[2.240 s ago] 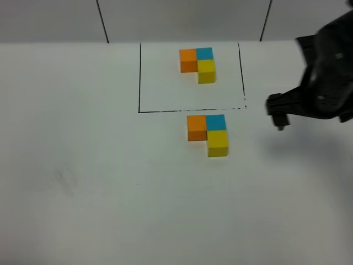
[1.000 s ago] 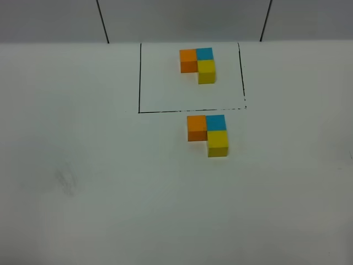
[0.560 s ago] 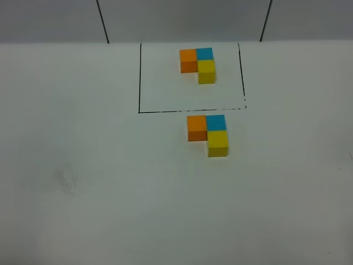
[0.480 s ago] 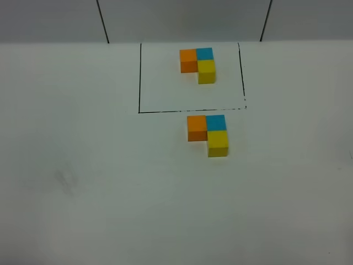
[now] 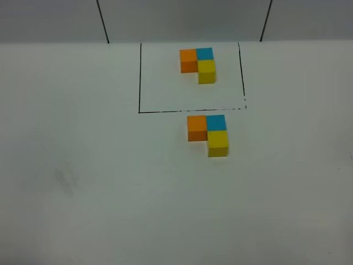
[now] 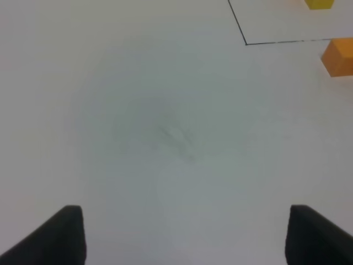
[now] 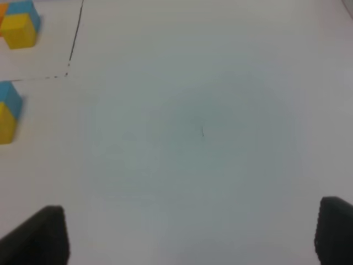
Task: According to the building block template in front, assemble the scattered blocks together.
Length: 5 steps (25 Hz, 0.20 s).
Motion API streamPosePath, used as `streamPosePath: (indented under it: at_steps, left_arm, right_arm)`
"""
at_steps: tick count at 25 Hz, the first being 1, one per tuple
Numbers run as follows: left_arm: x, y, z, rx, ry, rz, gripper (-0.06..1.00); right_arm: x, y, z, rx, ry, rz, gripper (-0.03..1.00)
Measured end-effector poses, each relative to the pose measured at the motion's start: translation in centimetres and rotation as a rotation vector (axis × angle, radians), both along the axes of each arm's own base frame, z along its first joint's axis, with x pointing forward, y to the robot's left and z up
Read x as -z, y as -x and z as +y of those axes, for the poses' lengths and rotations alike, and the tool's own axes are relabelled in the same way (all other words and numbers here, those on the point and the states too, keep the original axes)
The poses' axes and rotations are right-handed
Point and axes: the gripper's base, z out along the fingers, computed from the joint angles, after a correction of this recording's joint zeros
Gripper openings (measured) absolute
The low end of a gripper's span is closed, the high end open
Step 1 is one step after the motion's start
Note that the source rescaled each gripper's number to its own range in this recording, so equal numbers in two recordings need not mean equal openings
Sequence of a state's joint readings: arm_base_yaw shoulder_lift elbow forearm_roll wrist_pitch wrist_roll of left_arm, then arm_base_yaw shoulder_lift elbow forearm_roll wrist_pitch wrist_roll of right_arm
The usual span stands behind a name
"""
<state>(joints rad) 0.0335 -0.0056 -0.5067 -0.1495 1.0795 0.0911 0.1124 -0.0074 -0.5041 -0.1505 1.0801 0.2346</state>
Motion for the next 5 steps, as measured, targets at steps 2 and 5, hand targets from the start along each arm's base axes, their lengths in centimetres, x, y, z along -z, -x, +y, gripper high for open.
streamPosePath:
  at_steps: [2,5]
  left_arm:
    - [0.0,0.0,0.0,0.0,0.0,0.0,0.71]
    - [0.0,0.0,0.0,0.0,0.0,0.0,0.71]
  right_arm:
    - [0.0,0.0,0.0,0.0,0.0,0.0,0.84]
    - [0.0,0.0,0.0,0.0,0.0,0.0,0.84]
